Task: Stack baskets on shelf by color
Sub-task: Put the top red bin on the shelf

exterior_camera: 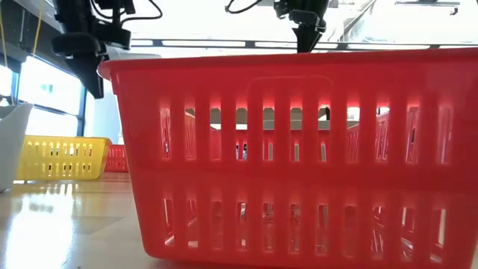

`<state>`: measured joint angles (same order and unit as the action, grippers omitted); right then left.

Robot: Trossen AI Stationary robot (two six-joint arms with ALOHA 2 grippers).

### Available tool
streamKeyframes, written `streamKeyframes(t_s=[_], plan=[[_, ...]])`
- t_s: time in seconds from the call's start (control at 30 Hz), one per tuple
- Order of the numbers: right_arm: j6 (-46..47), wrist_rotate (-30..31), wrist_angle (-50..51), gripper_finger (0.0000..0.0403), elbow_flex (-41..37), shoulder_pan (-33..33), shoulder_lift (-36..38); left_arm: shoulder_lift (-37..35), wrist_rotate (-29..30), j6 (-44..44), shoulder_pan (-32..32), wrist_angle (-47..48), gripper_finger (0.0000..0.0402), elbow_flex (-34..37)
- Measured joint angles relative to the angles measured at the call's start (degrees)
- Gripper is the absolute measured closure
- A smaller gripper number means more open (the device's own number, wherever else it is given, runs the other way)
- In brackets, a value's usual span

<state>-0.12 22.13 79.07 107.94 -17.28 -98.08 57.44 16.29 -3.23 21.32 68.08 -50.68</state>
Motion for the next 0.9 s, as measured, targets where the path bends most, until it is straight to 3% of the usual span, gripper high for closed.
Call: streamKeyframes(t_s=[0.3, 0.47, 0.9], plan=[[-0.39, 0.00, -0.07, 0.0334, 0.00, 0.00, 0.00, 0.54, 9.52, 3.54, -5.38, -3.76, 0.0236, 4.27], [-0.77, 0.00, -1.00, 0.0334, 0.00, 0.00, 0.01, 2.06, 8.72, 6.30, -5.64, -8.25, 0.0236, 6.62], [-1.00, 0.00, -1.68, 0.0334, -0.01, 0.00, 0.02, 12.36, 12.68, 5.69, -5.60, -8.49, 0.0236, 6.93]])
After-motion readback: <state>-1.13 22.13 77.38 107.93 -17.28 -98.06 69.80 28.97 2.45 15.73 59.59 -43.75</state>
